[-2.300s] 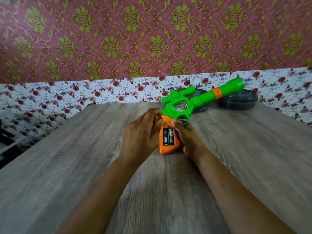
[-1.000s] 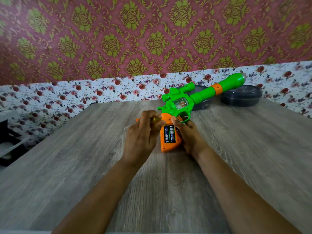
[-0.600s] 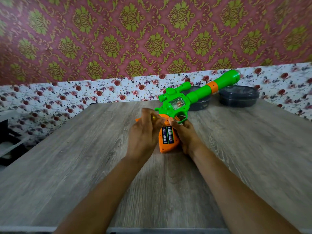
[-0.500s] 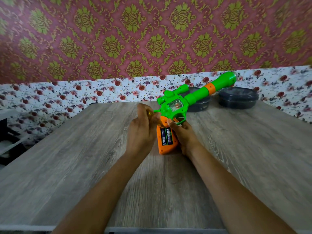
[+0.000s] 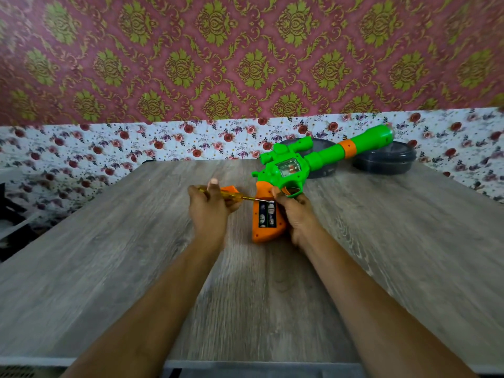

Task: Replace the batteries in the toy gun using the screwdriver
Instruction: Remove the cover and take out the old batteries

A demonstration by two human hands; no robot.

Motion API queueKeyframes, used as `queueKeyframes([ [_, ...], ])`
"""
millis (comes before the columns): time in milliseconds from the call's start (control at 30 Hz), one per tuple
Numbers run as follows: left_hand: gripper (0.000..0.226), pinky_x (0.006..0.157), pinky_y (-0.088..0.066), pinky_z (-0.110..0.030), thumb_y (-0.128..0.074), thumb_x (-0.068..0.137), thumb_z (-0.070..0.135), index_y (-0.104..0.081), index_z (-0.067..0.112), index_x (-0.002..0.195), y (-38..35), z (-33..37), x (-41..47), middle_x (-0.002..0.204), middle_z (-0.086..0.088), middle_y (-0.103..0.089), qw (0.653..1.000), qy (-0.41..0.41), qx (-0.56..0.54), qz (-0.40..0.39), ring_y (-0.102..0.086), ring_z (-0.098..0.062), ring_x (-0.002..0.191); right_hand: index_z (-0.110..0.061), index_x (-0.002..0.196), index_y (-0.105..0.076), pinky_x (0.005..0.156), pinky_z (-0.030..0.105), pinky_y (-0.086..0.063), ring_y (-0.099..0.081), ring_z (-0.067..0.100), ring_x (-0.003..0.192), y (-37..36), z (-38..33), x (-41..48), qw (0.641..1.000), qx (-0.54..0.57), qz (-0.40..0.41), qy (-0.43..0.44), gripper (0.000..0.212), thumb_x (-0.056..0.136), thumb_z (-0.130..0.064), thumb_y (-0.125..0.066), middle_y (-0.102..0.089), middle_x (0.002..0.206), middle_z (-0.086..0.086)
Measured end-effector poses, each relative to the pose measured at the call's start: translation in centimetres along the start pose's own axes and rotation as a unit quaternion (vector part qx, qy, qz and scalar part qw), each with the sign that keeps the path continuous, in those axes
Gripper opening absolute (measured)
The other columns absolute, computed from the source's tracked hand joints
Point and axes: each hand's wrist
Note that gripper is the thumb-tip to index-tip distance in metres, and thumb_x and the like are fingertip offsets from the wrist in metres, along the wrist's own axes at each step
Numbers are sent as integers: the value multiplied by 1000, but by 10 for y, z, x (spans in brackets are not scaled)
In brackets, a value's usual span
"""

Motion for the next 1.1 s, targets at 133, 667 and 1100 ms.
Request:
queueKeyframes([
  [133,40,48,-54,-20,-36,102,23,-47,-15,109,2,-3,4,77,-15,-61,990,119,-78,-8,-66,-7,51,-8,123,-54,66,29,-51,-62,19,81,3,0,1,1000,-13,-4,-10,45,81,-15,-69,-63,113,13],
  [667,26,59,-52,-14,-48,92,40,-46,14,91,1,17,-16,75,0,-65,942,-303,128,-58,-66,-3,67,-4,123,-55,82,41,-51,-62,23,85,4,2,2,998,-25,-56,12,38,86,-12,-61,-64,103,13],
  [1100,21,67,-57,-33,-42,100,28,-41,24,79,5,11,0,73,-4,-60,989,-139,36,35,-64,-14,66,-9,120,-57,73,32,-53,-62,18,81,4,0,0,999,-32,-35,-4,37,85,-16,-65,-65,108,11],
])
Point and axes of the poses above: each hand's wrist, its own x-axis towards the middle knuckle, its own y-axis out of the back of the hand, z = x × y
